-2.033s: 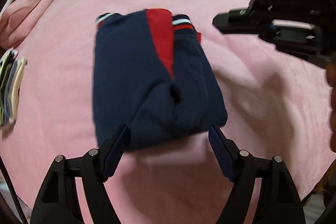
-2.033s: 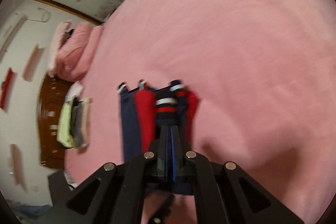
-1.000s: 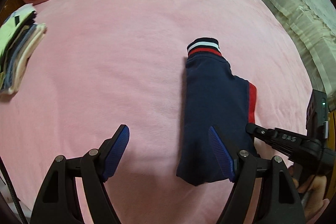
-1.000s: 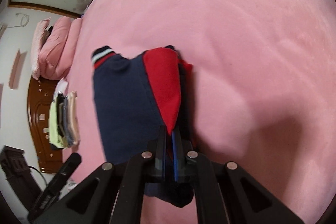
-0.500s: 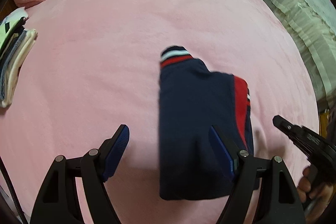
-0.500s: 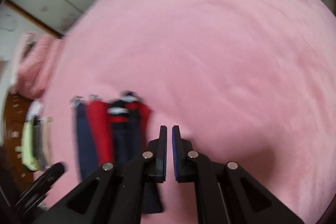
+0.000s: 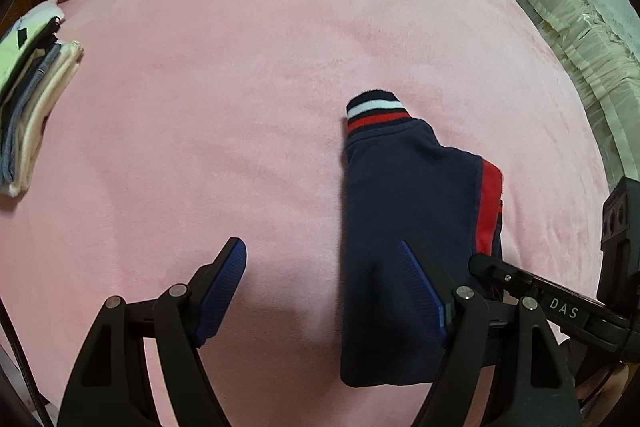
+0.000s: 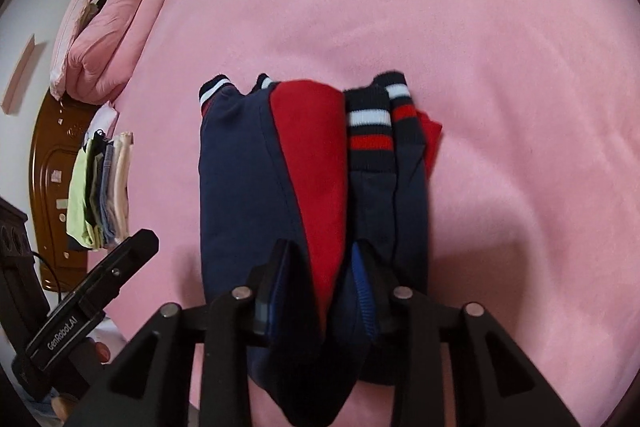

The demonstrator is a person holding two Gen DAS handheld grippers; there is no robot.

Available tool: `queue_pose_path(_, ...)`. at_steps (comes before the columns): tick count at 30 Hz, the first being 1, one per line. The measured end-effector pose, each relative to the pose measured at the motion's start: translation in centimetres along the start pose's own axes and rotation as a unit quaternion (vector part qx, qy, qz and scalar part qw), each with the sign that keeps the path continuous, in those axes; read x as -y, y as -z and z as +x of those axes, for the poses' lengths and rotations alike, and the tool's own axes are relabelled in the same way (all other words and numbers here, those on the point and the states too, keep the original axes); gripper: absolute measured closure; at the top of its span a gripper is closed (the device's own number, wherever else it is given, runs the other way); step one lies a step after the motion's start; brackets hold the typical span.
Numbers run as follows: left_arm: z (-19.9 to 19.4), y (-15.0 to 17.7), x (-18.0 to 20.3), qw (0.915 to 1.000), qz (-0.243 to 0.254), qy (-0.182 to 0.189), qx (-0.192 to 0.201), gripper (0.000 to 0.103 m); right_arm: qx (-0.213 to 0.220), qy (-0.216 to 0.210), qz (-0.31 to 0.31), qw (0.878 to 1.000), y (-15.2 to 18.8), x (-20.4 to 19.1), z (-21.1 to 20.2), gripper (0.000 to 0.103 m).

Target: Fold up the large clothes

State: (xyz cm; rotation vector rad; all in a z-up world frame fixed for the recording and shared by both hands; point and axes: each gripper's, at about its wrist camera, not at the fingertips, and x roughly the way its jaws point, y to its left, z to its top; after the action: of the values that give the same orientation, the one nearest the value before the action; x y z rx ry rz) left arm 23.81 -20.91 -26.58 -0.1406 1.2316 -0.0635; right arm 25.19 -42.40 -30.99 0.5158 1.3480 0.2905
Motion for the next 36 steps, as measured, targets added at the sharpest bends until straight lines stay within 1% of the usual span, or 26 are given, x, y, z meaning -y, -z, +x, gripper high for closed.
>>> queue_pose_path(2, 0.2, -0.1, 0.2, 0.9999, -0.002, 0.015, -0.004, 0.027, 0.009, 0.005, -0.010, 1.000, 0.0, -0.6, -0.7, 0.097)
queue_pose_path(3, 0.3, -0.1, 0.3, 0.9998, -0.002, 0.019, -0.005, 0.027, 0.021, 0.009, -0.012, 1.000, 0.0, -0.6, -1.4, 0.097)
queue_pose_path(5, 0.7, -0.2, 1.0, 0.9996, 0.004, 0.026, -0.013, 0.027, 0.033, 0.028, -0.003, 0.999, 0.2, -0.1, -2.3, 0.097)
queue_pose_path(7, 1.3, -0.1, 1.7, 0.9991, 0.012, 0.032, -0.025, 0.027, 0.045, 0.064, 0.019, 0.997, 0.6, 1.6, -2.6, 0.097)
queue_pose_path(8, 1.7, 0.0, 2.2, 0.9988, 0.018, 0.034, -0.031, 0.027, 0.047, 0.078, 0.041, 0.995, 0.8, 2.8, -2.3, 0.097)
queue_pose_path(10, 2.1, 0.3, 3.0, 0.9982, 0.030, 0.036, -0.036, 0.027, 0.051, 0.079, 0.075, 0.993, 1.2, 4.2, -1.6, 0.097)
queue_pose_path(11, 2.3, 0.4, 3.4, 0.9979, 0.037, 0.038, -0.037, 0.027, 0.056, 0.083, 0.071, 0.992, 1.3, 4.2, -1.3, 0.097)
queue_pose_path(12, 2.5, 0.5, 3.7, 0.9979, 0.043, 0.032, -0.035, 0.027, 0.059, 0.093, 0.053, 0.993, 1.2, 3.9, -0.9, 0.097)
queue_pose_path(13, 2.7, 0.5, 3.9, 0.9980, 0.049, 0.024, -0.033, 0.027, 0.058, 0.100, 0.041, 0.992, 1.1, 3.6, -0.6, 0.096)
queue_pose_path(15, 3.1, 0.4, 4.2, 0.9977, 0.058, 0.024, -0.028, 0.027, 0.054, 0.115, 0.023, 0.992, 0.8, 2.9, -0.2, 0.095)
queue_pose_path(17, 3.3, -0.1, 3.7, 0.9979, 0.054, 0.027, -0.025, 0.027, 0.052, 0.113, 0.021, 0.992, 0.6, 2.8, -0.3, 0.094)
queue_pose_path(20, 3.5, -0.9, 3.1, 0.9979, 0.043, 0.043, -0.022, 0.029, 0.050, 0.097, 0.030, 0.994, 0.4, 3.1, -0.9, 0.093)
queue_pose_path(22, 4.3, -1.4, 3.0, 0.9970, 0.049, 0.049, -0.035, 0.030, 0.050, 0.092, 0.035, 0.994, 0.3, 3.3, -1.3, 0.092)
queue_pose_path(23, 4.6, -1.5, 2.9, 0.9969, 0.054, 0.043, -0.040, 0.030, 0.056, 0.100, 0.035, 0.993, 0.2, 3.3, -1.7, 0.092)
queue_pose_path(25, 4.8, -1.6, 2.6, 0.9970, 0.057, 0.031, -0.041, 0.034, 0.092, 0.129, 0.025, 0.987, 0.1, 2.8, -3.1, 0.092)
queue_pose_path(27, 4.9, -1.5, 2.1, 0.9969, 0.055, 0.035, -0.044, 0.035, 0.130, 0.142, 0.008, 0.981, 0.0, 2.2, -4.4, 0.092)
queue_pose_path(28, 5.0, -1.5, 2.1, 0.9968, 0.052, 0.041, -0.047, 0.035, 0.143, 0.141, 0.002, 0.980, -0.1, 1.9, -4.7, 0.092)
queue_pose_path(29, 5.1, -1.6, 2.0, 0.9965, 0.048, 0.047, -0.050, 0.035, 0.163, 0.131, -0.010, 0.978, -0.1, 1.3, -5.2, 0.092)
queue_pose_path(30, 5.3, -1.6, 2.0, 0.9964, 0.048, 0.049, -0.050, 0.035, 0.176, 0.116, -0.021, 0.977, -0.2, 0.8, -5.6, 0.092)
queue_pose_path(31, 5.4, -1.7, 2.0, 0.9963, 0.049, 0.049, -0.050, 0.035, 0.185, 0.085, -0.040, 0.978, -0.5, -0.1, -5.8, 0.092)
queue_pose_path(32, 5.4, -1.8, 2.1, 0.9963, 0.052, 0.048, -0.049, 0.035, 0.183, 0.065, -0.050, 0.980, -0.7, -0.6, -5.6, 0.092)
queue_pose_path(33, 5.4, -1.9, 2.2, 0.9964, 0.055, 0.045, -0.047, 0.035, 0.170, 0.034, -0.058, 0.983, -1.1, -1.3, -5.0, 0.092)
queue_pose_path(35, 5.4, -2.1, 2.3, 0.9970, 0.054, 0.039, -0.039, 0.035, 0.141, 0.002, -0.051, 0.989, -1.7, -1.8, -3.4, 0.092)
queue_pose_path(36, 5.3, -2.2, 2.2, 0.9974, 0.051, 0.039, -0.033, 0.035, 0.130, -0.010, -0.044, 0.990, -2.0, -1.8, -2.5, 0.094)
